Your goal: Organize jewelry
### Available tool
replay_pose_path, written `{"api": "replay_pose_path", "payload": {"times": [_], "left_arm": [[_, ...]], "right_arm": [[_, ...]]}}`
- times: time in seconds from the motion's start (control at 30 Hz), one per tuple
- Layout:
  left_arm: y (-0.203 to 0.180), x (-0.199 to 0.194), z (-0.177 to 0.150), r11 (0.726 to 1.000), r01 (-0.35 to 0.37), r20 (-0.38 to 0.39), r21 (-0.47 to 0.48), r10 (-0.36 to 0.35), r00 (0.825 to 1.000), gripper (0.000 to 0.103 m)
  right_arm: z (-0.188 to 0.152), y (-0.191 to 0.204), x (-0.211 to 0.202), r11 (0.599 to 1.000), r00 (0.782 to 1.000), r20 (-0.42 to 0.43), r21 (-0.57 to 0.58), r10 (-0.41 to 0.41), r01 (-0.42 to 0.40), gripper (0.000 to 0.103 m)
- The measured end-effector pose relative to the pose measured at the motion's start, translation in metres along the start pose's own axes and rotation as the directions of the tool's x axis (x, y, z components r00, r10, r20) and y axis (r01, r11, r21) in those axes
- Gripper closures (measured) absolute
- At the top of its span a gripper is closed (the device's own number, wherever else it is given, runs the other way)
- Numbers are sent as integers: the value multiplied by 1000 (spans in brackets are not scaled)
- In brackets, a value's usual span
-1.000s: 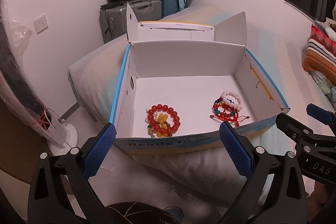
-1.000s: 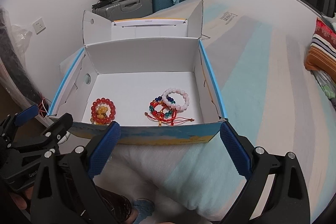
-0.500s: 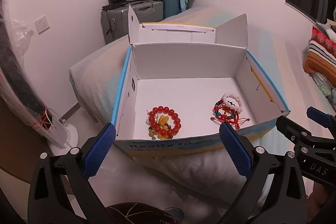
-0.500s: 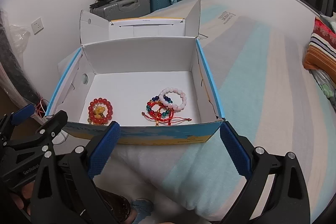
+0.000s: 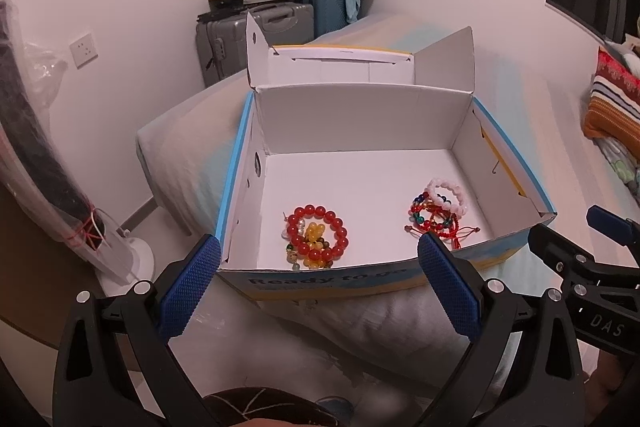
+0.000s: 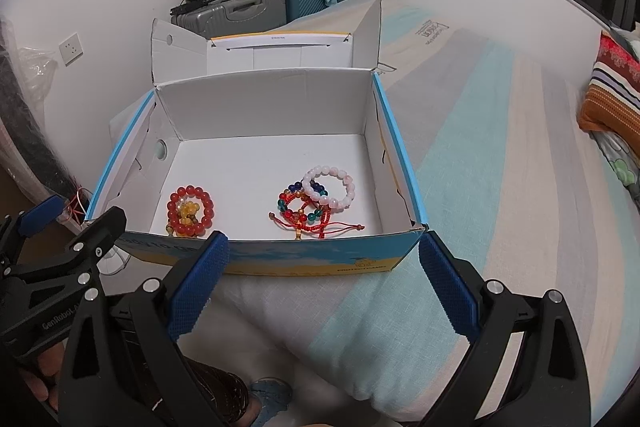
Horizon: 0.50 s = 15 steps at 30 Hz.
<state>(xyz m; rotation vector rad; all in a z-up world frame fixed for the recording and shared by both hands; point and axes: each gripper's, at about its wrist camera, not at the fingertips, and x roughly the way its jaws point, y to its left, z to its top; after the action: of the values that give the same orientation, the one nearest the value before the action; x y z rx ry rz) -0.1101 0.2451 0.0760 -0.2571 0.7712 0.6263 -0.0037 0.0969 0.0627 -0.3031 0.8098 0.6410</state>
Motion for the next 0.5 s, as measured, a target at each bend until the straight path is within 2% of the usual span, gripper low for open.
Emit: {"api": "replay_pose_path", "payload": {"times": [0.5], "left_arm": [[-2,1,0,1000,-26,5,11,25,1000,6]], "right_arm": [[-2,0,3,1000,1000,-3,-5,-2,2,11]]}}
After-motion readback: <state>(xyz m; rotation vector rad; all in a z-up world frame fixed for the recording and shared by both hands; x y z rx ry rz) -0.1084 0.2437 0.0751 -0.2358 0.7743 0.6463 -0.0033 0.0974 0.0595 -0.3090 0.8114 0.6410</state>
